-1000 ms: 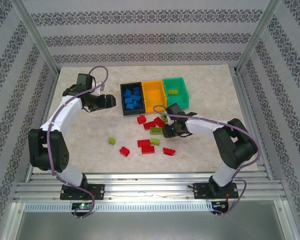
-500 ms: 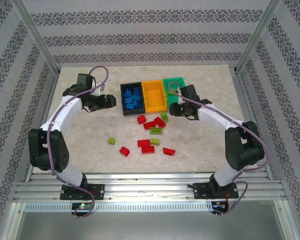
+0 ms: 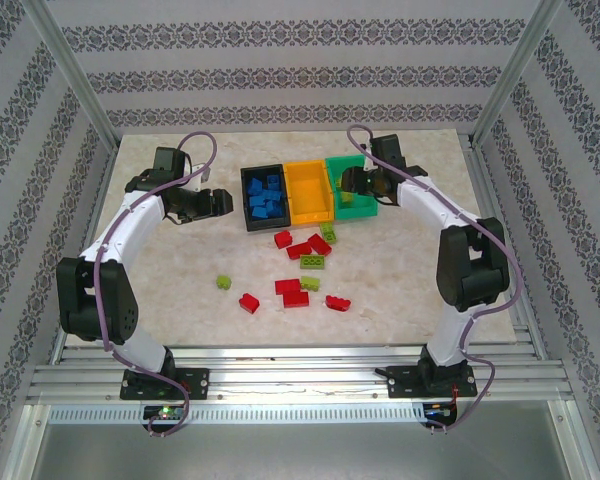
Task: Sort the legos into containers by color
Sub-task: Place the lego in the container, then pick up the lego from the center of the table.
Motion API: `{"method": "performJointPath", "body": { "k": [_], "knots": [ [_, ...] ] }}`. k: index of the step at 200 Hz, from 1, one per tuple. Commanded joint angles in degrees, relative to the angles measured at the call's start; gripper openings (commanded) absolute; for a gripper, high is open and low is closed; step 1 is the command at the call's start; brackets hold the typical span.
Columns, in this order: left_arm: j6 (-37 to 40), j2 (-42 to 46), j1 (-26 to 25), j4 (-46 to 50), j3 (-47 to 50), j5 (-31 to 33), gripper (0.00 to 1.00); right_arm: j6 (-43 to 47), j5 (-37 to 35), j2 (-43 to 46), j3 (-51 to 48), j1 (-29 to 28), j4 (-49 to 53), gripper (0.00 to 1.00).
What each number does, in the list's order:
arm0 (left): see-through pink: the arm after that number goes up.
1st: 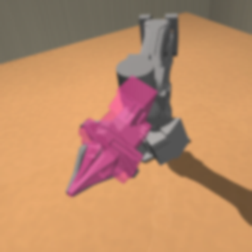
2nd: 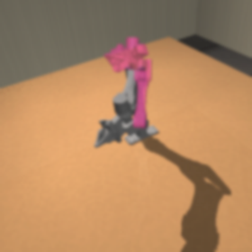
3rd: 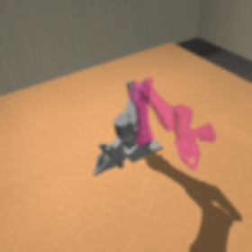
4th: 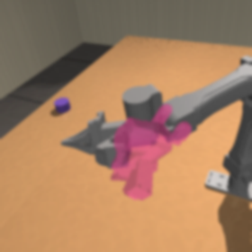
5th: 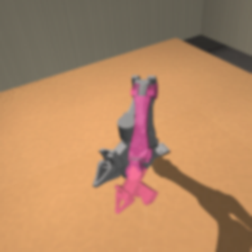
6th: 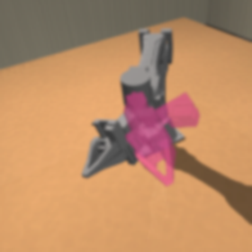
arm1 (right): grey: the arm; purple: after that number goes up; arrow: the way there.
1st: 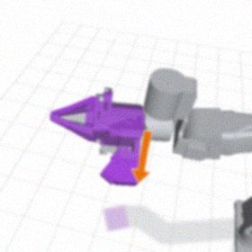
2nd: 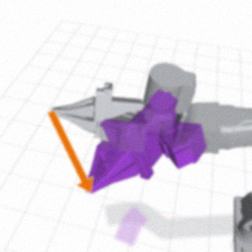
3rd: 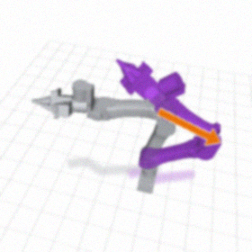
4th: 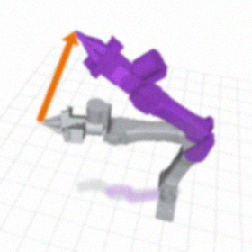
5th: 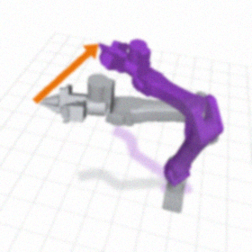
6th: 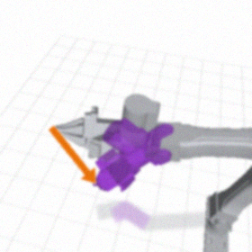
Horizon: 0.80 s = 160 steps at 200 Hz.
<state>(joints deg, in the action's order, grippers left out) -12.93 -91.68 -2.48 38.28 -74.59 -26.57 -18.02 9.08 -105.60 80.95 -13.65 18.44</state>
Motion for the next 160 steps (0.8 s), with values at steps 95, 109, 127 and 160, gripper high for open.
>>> {"method": "performJointPath", "body": {
  "k": [95, 109, 127, 160],
  "knots": [
    [-0.78, -0.61, 0.87, -0.67, 0.36, -0.77, 0.78, -0.46, 4.86, 10.13, -18.69, -7.99, -2.64, 0.54],
    [-0.78, -0.70, 0.90, -0.75, 0.39, -0.92, 0.78, 0.00, 3.14, 9.37, -19.48, -9.64, -2.57, 0.54],
    [-0.78, -0.77, 0.85, -0.75, 0.40, -0.94, 0.78, 0.18, 1.71, 7.57, -19.61, -10.76, -2.72, 0.54],
    [-0.78, -0.74, 0.82, -0.73, 0.41, -0.94, 0.78, 0.50, -2.14, 5.64, -18.25, -12.24, -2.77, 0.54]
  ]
}}
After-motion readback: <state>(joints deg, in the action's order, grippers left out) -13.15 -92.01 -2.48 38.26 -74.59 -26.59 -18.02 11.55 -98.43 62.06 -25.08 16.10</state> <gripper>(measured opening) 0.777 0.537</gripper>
